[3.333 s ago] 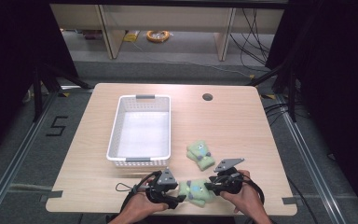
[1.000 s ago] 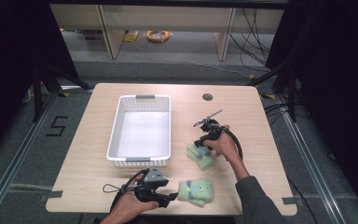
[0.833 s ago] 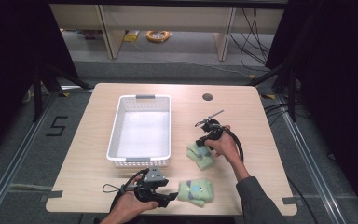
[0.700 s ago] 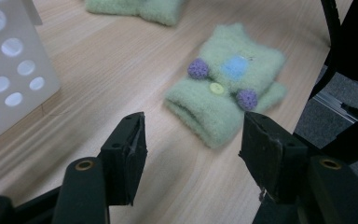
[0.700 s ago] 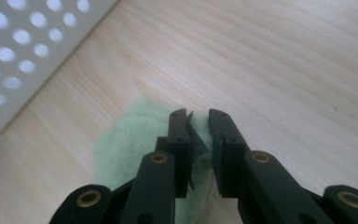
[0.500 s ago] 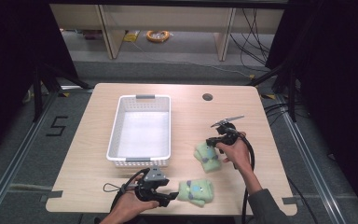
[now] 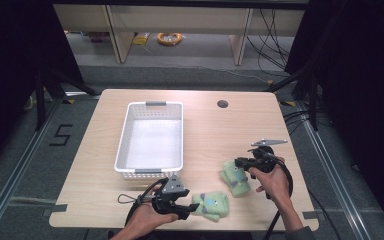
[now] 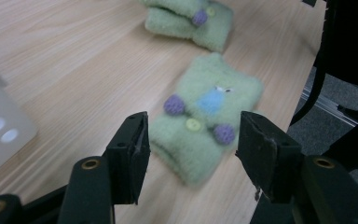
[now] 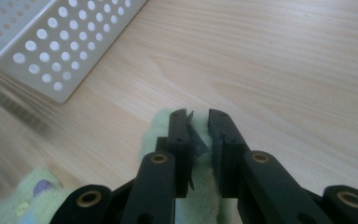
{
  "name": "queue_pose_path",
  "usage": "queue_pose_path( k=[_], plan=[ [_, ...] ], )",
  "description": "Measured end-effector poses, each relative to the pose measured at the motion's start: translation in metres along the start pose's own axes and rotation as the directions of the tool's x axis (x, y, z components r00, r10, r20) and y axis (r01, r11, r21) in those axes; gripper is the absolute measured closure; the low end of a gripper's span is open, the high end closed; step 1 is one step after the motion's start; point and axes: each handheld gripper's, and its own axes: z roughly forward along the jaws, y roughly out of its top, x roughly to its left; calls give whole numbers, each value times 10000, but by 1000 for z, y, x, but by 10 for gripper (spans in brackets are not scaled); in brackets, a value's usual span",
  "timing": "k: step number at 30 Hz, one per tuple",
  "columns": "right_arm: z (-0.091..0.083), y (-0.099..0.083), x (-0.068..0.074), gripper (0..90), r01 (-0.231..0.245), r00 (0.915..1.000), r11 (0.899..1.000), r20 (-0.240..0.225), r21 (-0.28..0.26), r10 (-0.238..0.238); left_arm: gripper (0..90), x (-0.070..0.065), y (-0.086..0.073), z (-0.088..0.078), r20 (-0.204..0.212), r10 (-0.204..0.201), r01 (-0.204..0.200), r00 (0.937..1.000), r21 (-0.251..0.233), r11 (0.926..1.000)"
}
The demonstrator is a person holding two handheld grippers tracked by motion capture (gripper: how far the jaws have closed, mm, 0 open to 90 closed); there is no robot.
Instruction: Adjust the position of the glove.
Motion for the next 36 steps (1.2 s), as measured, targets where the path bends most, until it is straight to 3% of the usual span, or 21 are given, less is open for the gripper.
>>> queue_pose_path(
  k=[3, 4, 5, 6, 7, 9, 16, 19, 27, 28, 30, 33, 34, 36],
  plan=[
    [-1, -8, -3, 801, -165, 9999, 9998, 34, -82, 165, 430, -6, 3, 5, 221, -40, 42, 9997, -117, 9999],
    [-2, -10, -3, 797, -313, 9995, 9995, 78, 96, 312, 430, -6, 4, 5, 185, 201, -199, 9996, -82, 9998],
    [-2, -12, -5, 793, -346, 9994, 9994, 98, 54, 345, 431, -8, 3, 6, 213, 58, -56, 9998, -106, 9999],
    [-3, -15, -6, 789, -583, 9981, 9983, 204, -45, 583, 431, -7, 3, 6, 203, 244, -245, 9995, 19, 9997],
    [-3, -17, -9, 785, -513, 9986, 9987, 119, -60, 514, 431, -7, 3, 6, 187, 248, -247, 9995, -57, 9997],
    [-5, -21, -11, 778, -719, 9965, 9974, 435, 37, 717, 431, -5, 1, 5, 134, 167, -167, 9998, 5, 9999],
    [-10, -33, -15, 743, -878, 9947, 9954, 566, 376, 856, 429, 0, -3, 0, -8, -40, 40, 10000, 1, 10000],
    [-12, -38, -17, 715, -357, 9956, 9977, 882, 575, 306, 429, -1, -4, 0, 67, -91, 92, 9999, -20, 10000],
    [-23, -53, -17, 680, 135, 9925, 9933, 1190, 1145, -272, 429, 0, -6, -2, 79, 76, -76, 9999, 51, 10000],
    [-25, -55, -17, 680, 83, 9882, 9909, 1507, 1345, -288, 429, 0, -6, -2, 79, 64, -65, 9999, 46, 10000],
    [-31, -59, -15, 667, 203, 9911, 9896, 1272, 1422, -386, 428, 0, -6, -3, 80, 164, -166, 9998, 150, 9998],
    [-39, -62, -11, 637, 876, 9870, 9863, 1218, 1397, -1049, 429, -1, -7, -1, 86, 64, -64, 9999, 49, 10000],
    [-41, -61, -10, 628, 1336, 9827, 9815, 1095, 1372, -1490, 429, -2, -7, -1, 65, -147, 147, 9999, 71, 9999],
    [-44, -59, -5, 612, 2015, 9728, 9669, 830, 1563, -2162, 428, -1, -7, 0, 29, -51, 51, 10000, 151, 9999]
  ],
)
